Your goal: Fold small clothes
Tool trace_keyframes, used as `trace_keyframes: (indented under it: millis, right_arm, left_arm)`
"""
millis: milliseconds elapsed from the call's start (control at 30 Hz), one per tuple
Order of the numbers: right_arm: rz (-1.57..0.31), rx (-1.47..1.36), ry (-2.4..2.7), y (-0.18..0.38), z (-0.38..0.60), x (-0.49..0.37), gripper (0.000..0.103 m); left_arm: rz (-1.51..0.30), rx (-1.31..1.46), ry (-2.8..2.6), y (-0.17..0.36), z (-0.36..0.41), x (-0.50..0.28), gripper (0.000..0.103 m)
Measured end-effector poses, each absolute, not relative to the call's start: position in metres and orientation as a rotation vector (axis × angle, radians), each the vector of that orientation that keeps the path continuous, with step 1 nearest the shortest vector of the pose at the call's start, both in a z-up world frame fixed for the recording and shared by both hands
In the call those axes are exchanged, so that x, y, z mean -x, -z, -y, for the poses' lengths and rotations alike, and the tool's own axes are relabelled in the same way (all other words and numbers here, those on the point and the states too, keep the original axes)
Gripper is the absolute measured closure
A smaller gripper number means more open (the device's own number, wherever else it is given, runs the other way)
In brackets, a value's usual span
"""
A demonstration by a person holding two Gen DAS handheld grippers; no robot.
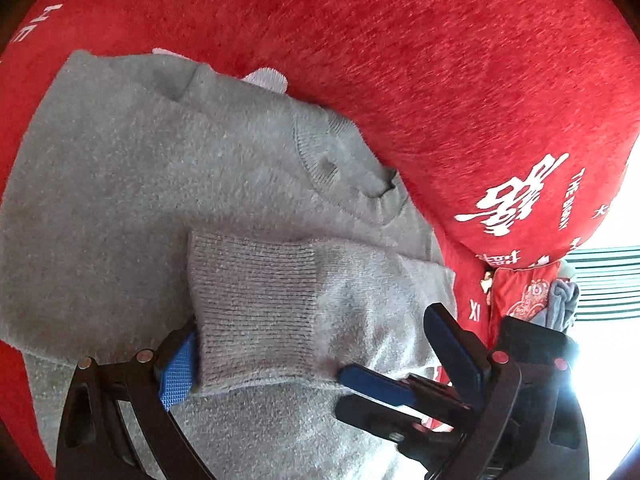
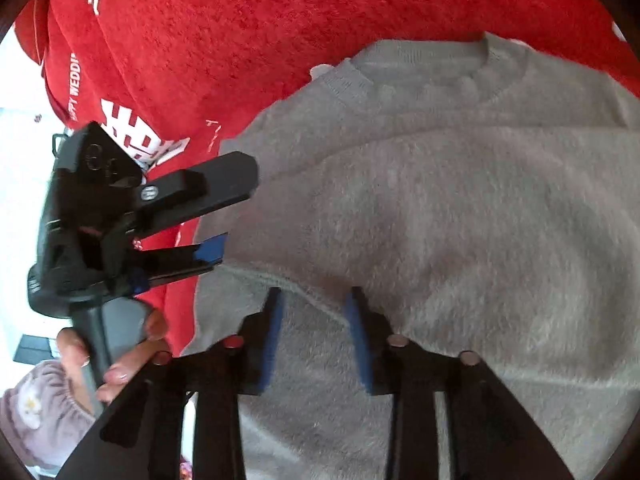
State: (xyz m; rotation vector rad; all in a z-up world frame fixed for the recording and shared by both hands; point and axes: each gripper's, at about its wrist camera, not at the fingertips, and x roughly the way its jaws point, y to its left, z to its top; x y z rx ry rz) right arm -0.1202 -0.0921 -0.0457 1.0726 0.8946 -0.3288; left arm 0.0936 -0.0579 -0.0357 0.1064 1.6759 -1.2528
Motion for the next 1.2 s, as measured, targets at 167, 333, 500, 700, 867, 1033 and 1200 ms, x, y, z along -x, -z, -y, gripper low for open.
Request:
trace_keyframes:
  millis: [167,333,500,700,867,1033,1200]
  right_arm:
    - [-0.846,-1.184,0.354,0.043,0.094,0.159,0.052]
    - [-0.743,-1.363,0.417,0.056,0.09,0.217,0.051]
    - [-0.51,-1.563,0.544,0.071,0.107,0.271,0.043]
    - [-0.194,-1.715,0.735,0.084,0.133,0.327,0.043]
    - [-0.108,-1.778,0.728,0.083,0.136,0.348,0.044]
    - [-0.156,-1.758,0.638,0.077,0.134,0.359,0.043]
    - [-0.148,-1.825,0.637,0.098,0.107,0.348,0.041]
  left_arm:
    - [-1.637,-0.198,1.206,0.035,0.069,-0.089,0.076]
    - [-1.593,-0.211,1.234,0.014,0.08,-0.093,0.098]
    - [-1.466,-0.182,1.327,-0.04,0.095,-0.101,0.098]
    - [-1.434,-0.169,1.334,-0.064,0.109,-0.115,0.098]
    - [-1.456,-0.208,1.336,-0.062,0.104,-0.114,0.098]
    - [-1.515,-0.231,1.294,-0.05,0.102,-0.114,0.098]
    - [-1.499,-0.26,1.335,-0.07,0.107,-0.111,0.098]
